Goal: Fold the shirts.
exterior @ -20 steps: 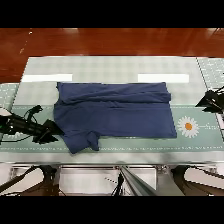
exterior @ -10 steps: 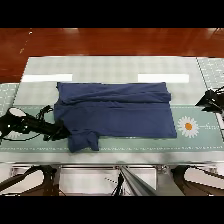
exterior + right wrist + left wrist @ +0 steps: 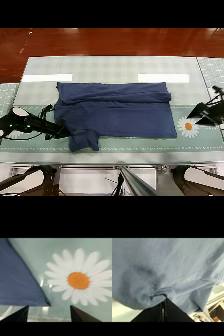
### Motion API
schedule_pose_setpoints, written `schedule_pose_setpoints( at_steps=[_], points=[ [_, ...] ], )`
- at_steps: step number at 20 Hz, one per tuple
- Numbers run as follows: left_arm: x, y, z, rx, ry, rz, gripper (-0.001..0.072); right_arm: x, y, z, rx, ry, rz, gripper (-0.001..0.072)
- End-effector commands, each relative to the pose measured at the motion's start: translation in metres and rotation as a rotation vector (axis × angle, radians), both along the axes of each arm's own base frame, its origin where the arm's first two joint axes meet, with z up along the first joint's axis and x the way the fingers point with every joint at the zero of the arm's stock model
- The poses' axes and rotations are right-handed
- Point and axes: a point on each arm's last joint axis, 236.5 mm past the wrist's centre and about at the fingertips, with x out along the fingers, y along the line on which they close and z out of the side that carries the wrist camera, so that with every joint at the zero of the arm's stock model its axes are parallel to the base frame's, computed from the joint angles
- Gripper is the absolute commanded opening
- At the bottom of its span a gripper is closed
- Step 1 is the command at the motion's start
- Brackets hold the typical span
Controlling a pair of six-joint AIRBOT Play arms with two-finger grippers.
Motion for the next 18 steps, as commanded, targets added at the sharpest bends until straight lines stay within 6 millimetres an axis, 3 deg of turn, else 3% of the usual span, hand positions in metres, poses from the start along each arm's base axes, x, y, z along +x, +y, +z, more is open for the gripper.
schedule_pose_setpoints(
  at_steps=[1, 4, 6, 10, 11, 13, 15, 16, 17, 18],
  points=[
    [-0.001, 0.002, -0.002, 0.011, -0.008, -0.015, 0.0030, -0.022, 0.036, -0.016, 0.138, 0.036, 0.013, 0.0573],
    [-0.001, 0.002, -0.002, 0.009, -0.007, -0.016, 0.0029, -0.037, 0.048, -0.025, 0.168, 0.081, 0.011, 0.0498],
    [-0.001, 0.002, -0.001, 0.009, -0.008, -0.016, 0.0030, -0.047, 0.058, -0.034, 0.158, 0.113, 0.057, 0.0498],
    [-0.002, 0.002, -0.001, 0.005, -0.004, -0.019, 0.0030, -0.042, 0.086, -0.050, 0.099, 0.103, 0.154, 0.0496],
    [-0.002, 0.002, -0.001, 0.006, -0.005, -0.019, 0.0030, -0.038, 0.090, -0.053, 0.075, 0.100, 0.156, 0.0439],
    [0.000, 0.002, -0.001, 0.010, -0.011, -0.017, 0.0030, -0.029, 0.097, -0.057, 0.042, 0.086, 0.145, 0.0407],
    [0.003, 0.003, 0.000, 0.012, -0.025, -0.023, 0.0030, -0.028, 0.103, -0.058, 0.037, 0.083, 0.160, 0.0259],
    [0.005, 0.004, 0.001, 0.011, -0.034, -0.030, 0.0030, -0.028, 0.104, -0.057, 0.038, 0.086, 0.163, 0.0244],
    [0.007, 0.004, 0.002, 0.012, -0.039, -0.030, 0.0030, -0.030, 0.105, -0.057, 0.042, 0.092, 0.167, 0.0248],
    [0.008, 0.004, 0.002, 0.013, -0.042, -0.030, 0.0030, -0.034, 0.106, -0.055, 0.055, 0.099, 0.190, 0.0338]
  ],
)
